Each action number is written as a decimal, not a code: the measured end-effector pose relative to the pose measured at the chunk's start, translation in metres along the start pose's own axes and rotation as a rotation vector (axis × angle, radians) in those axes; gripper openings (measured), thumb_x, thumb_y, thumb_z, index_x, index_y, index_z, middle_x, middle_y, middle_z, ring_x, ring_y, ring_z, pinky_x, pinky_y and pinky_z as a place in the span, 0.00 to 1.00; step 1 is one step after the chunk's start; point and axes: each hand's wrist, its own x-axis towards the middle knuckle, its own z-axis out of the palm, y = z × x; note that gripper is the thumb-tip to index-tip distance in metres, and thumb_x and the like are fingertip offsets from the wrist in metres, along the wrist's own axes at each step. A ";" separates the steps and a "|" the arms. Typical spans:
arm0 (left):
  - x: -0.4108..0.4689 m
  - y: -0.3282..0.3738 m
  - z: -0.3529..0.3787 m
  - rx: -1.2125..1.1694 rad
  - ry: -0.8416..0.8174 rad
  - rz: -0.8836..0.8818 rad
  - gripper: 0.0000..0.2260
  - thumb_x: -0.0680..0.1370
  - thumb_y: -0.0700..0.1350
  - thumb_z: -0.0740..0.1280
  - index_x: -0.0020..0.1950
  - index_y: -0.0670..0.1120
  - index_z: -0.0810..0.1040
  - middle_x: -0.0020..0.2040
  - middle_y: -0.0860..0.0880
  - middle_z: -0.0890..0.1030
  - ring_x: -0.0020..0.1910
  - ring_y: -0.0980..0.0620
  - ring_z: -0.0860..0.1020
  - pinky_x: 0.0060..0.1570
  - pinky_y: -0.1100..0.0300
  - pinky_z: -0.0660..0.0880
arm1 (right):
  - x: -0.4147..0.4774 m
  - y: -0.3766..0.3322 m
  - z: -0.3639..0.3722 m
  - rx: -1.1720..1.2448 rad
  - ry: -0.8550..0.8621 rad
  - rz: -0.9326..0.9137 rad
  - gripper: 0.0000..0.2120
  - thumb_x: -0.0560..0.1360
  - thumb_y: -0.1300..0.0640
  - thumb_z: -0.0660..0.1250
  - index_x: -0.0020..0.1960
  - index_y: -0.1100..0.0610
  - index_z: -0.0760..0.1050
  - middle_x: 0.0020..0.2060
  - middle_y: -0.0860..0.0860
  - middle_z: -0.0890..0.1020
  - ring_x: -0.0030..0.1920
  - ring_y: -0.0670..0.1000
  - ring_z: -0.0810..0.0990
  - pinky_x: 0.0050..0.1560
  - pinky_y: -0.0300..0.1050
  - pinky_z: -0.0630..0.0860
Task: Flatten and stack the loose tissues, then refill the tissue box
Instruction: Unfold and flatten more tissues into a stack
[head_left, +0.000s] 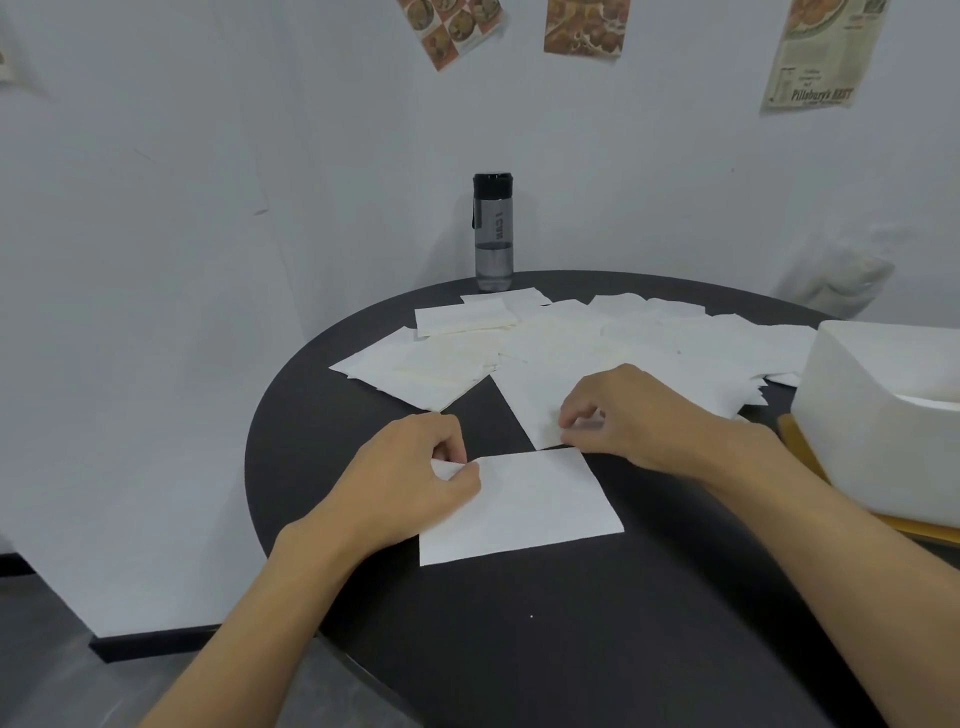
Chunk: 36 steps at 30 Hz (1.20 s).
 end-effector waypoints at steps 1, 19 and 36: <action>0.000 0.000 0.000 -0.001 -0.001 0.006 0.08 0.74 0.50 0.70 0.38 0.53 0.75 0.37 0.55 0.76 0.37 0.58 0.73 0.38 0.62 0.67 | 0.000 -0.002 0.001 -0.032 -0.001 -0.008 0.06 0.76 0.54 0.68 0.46 0.52 0.84 0.49 0.47 0.84 0.49 0.49 0.80 0.53 0.46 0.77; 0.048 -0.026 -0.004 0.188 0.175 0.000 0.11 0.80 0.53 0.67 0.59 0.50 0.79 0.57 0.51 0.77 0.57 0.50 0.73 0.60 0.51 0.71 | 0.006 -0.003 0.004 -0.118 -0.001 -0.039 0.08 0.74 0.61 0.63 0.38 0.59 0.78 0.40 0.54 0.83 0.41 0.56 0.80 0.46 0.54 0.78; 0.126 -0.040 0.009 0.228 0.142 -0.092 0.08 0.79 0.45 0.67 0.51 0.42 0.84 0.49 0.47 0.84 0.52 0.45 0.80 0.53 0.48 0.77 | 0.016 -0.005 0.018 -0.007 0.101 -0.003 0.09 0.78 0.59 0.61 0.39 0.55 0.75 0.40 0.46 0.75 0.40 0.49 0.75 0.43 0.43 0.72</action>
